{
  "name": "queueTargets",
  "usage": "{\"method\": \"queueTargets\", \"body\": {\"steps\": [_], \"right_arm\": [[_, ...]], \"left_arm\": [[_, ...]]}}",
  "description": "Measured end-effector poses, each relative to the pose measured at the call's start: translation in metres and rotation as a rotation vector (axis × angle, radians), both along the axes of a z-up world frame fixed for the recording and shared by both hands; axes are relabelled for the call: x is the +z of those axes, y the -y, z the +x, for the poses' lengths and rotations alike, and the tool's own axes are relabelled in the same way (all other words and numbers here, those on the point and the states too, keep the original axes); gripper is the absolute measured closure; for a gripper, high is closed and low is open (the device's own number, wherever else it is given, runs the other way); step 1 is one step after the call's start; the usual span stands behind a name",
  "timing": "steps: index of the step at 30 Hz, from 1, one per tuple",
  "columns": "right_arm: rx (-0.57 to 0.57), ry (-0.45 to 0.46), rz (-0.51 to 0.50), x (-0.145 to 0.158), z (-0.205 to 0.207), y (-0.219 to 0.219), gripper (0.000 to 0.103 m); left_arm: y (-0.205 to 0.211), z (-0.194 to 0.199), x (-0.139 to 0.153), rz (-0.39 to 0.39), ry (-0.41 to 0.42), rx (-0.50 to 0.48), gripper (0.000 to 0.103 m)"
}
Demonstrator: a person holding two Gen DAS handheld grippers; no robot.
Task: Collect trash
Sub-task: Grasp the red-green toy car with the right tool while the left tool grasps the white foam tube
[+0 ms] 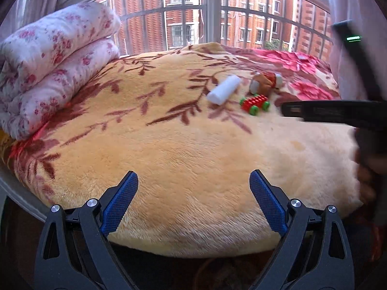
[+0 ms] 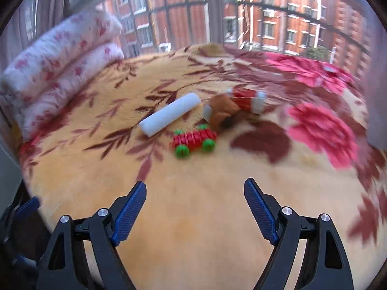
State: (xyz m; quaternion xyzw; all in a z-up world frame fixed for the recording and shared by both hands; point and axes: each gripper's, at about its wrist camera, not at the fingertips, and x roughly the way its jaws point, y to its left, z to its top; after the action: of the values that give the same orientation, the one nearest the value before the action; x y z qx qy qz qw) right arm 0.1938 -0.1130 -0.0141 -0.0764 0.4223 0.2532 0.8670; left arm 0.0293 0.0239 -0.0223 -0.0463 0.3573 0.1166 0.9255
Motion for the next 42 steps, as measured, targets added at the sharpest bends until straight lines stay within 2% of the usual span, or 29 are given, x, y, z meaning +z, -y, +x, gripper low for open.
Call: {"method": "queueTargets", "body": {"steps": [3,9,13,14,19,23,28,34,37,41,42], "right_arm": [[0.042,-0.053,-0.062,-0.023,0.043,-0.029,0.021],[0.114,-0.059,-0.15,-0.044,0.08,-0.061,0.021],[0.1,-0.13,-0.172,-0.062,0.101,-0.075,0.024],[0.091,-0.126,-0.166,-0.061,0.099,-0.074,0.029],[0.075,-0.118,-0.14,-0.053,0.084,-0.063,0.03],[0.054,-0.125,-0.057,-0.039,0.07,-0.037,0.03],[-0.008,-0.06,-0.006,-0.018,0.037,0.021,0.029],[-0.094,0.046,0.071,0.004,-0.015,0.089,0.029],[-0.13,0.065,0.119,0.009,-0.035,0.113,0.029],[-0.152,0.083,0.132,0.011,-0.054,0.128,0.029],[-0.16,0.088,0.133,0.011,-0.059,0.131,0.029]], "left_arm": [[-0.009,0.001,-0.001,-0.009,0.006,0.02,0.012],[-0.026,0.007,-0.007,-0.04,0.01,0.043,0.012],[-0.03,0.012,-0.012,-0.048,-0.003,0.051,0.012],[-0.03,0.012,-0.013,-0.05,-0.005,0.051,0.012],[-0.029,0.017,-0.015,-0.046,-0.021,0.04,0.012],[-0.022,0.031,-0.01,-0.01,-0.027,0.014,0.012],[-0.009,0.076,0.003,0.084,-0.029,-0.029,0.012],[0.008,0.171,0.005,0.148,-0.08,-0.121,0.012],[0.016,0.216,-0.003,0.147,-0.106,-0.176,0.012],[0.013,0.266,-0.025,0.136,-0.165,-0.162,0.012],[0.011,0.272,-0.03,0.122,-0.183,-0.16,0.016]]}}
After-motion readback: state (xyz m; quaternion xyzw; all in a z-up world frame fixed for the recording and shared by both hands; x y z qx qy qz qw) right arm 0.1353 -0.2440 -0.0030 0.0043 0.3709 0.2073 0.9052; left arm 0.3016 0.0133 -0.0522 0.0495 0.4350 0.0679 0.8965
